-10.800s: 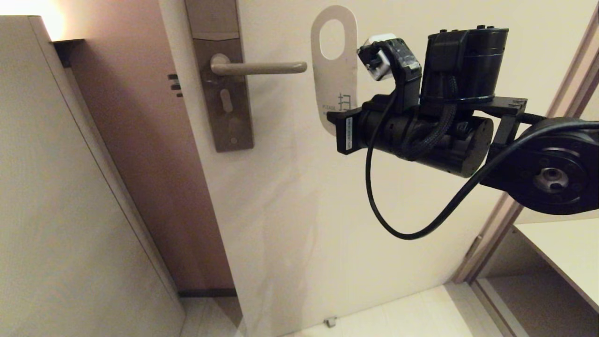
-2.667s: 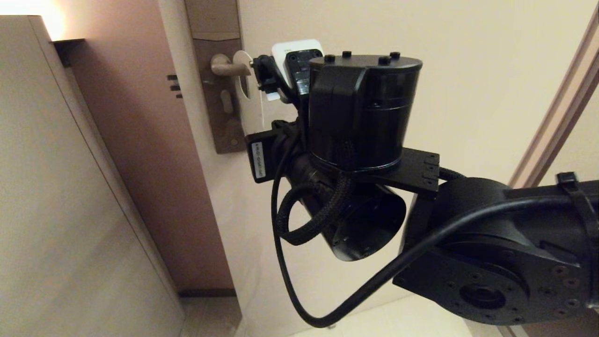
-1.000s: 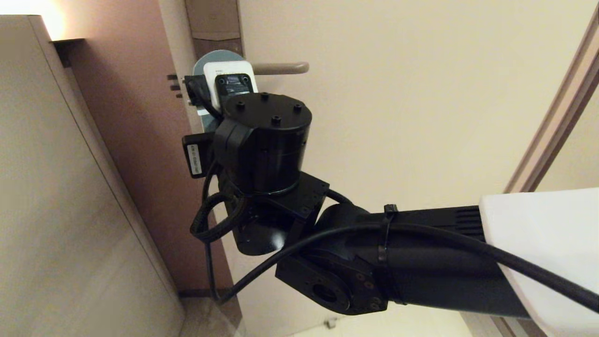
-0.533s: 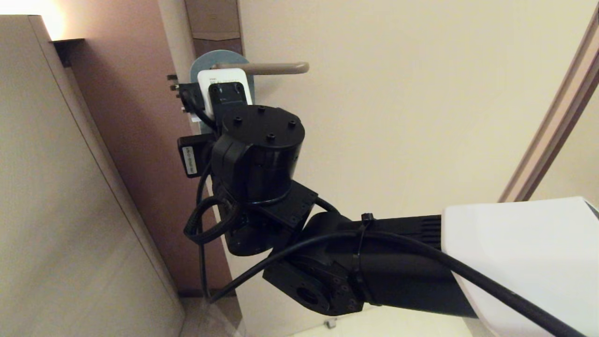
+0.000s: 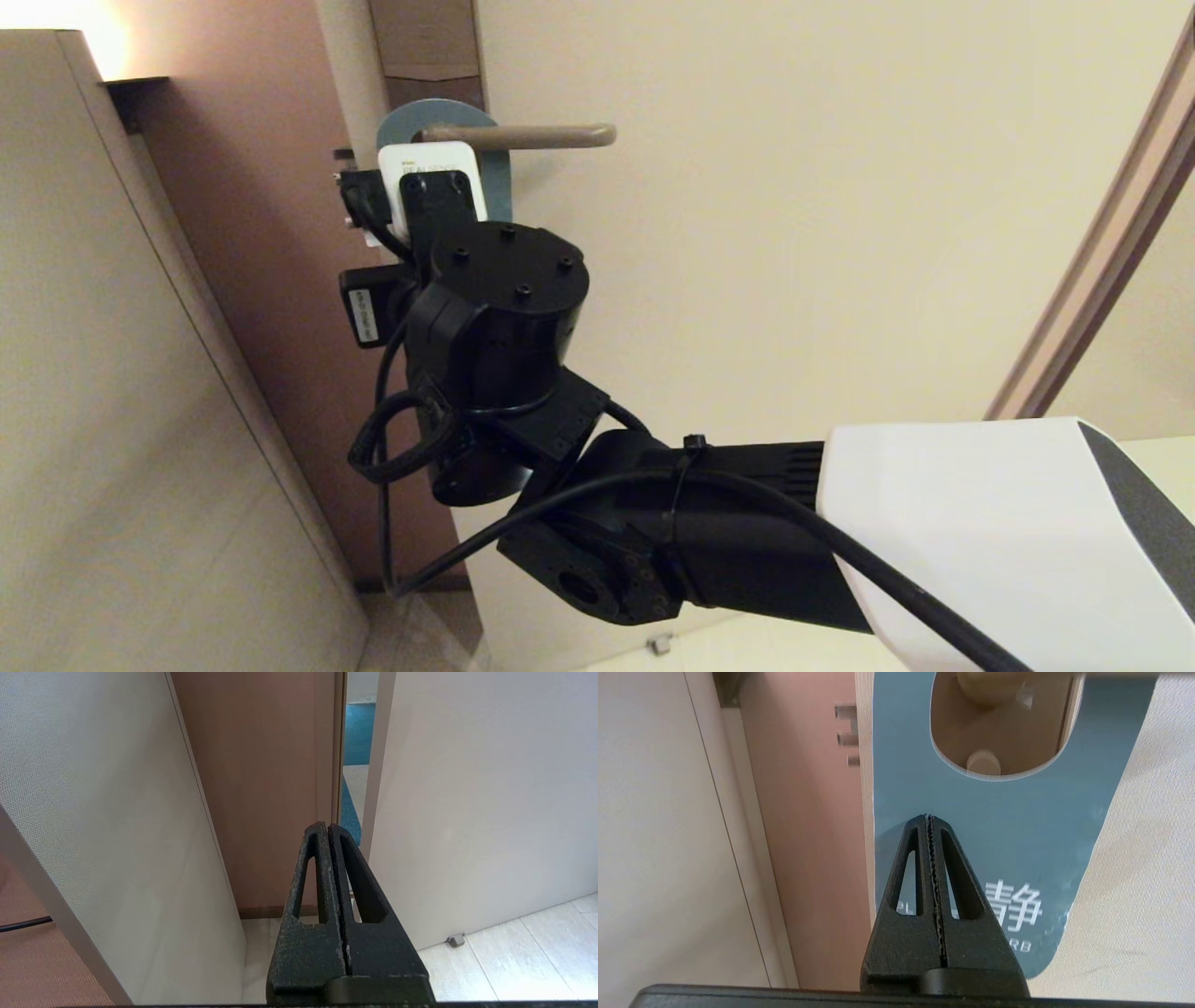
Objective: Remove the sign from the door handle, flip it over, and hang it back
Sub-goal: Hang the sign back with the other side facing out
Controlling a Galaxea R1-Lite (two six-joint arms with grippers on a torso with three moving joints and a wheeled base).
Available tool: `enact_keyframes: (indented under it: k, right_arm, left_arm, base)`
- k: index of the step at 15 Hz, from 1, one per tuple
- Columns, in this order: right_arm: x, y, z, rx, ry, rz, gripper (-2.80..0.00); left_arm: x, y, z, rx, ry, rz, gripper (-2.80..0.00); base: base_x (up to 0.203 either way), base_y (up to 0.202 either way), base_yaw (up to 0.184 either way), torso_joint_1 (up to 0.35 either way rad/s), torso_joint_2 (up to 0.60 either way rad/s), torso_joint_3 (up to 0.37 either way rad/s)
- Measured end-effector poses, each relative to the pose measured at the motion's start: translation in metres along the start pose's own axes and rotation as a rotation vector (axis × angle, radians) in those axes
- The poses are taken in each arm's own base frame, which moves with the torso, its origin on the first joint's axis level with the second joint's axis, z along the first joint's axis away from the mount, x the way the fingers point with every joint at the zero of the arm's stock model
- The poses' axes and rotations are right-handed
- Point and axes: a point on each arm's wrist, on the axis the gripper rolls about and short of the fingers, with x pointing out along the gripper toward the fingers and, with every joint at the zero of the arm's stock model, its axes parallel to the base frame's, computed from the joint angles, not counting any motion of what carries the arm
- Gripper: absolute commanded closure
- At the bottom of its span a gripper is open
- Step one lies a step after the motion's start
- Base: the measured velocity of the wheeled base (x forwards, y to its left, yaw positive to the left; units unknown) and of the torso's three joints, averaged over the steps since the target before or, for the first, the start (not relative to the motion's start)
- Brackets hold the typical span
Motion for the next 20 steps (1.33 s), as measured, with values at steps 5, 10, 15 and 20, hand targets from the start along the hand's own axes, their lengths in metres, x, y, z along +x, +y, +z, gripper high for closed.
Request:
enact_keyframes:
  k: [5, 10, 15, 20]
  right_arm:
    - [-0.002, 0.000, -0.012, -0.024, 0.033, 0.003, 0.00]
    - [-0.006, -0.002, -0.016, -0.049, 0.053, 0.006, 0.00]
    - [-0.019, -0.012, -0.021, -0.111, 0.120, 0.015, 0.00]
    - [-0.039, -0.031, -0.012, -0.171, 0.177, 0.015, 0.00]
  left_arm:
    - [0.000, 0.000, 0.000, 0.000, 0.000, 0.000, 0.00]
    - [0.000, 0.000, 0.000, 0.000, 0.000, 0.000, 0.00]
    - [0.000, 0.000, 0.000, 0.000, 0.000, 0.000, 0.00]
    - [0.000, 0.000, 0.000, 0.000, 0.000, 0.001, 0.00]
  base:
    - [0.000, 0.000, 0.000, 0.000, 0.00, 0.000]
    - [0.000, 0.000, 0.000, 0.000, 0.00, 0.000]
    - [0.000, 0.000, 0.000, 0.000, 0.00, 0.000]
    - [0.000, 0.000, 0.000, 0.000, 0.00, 0.000]
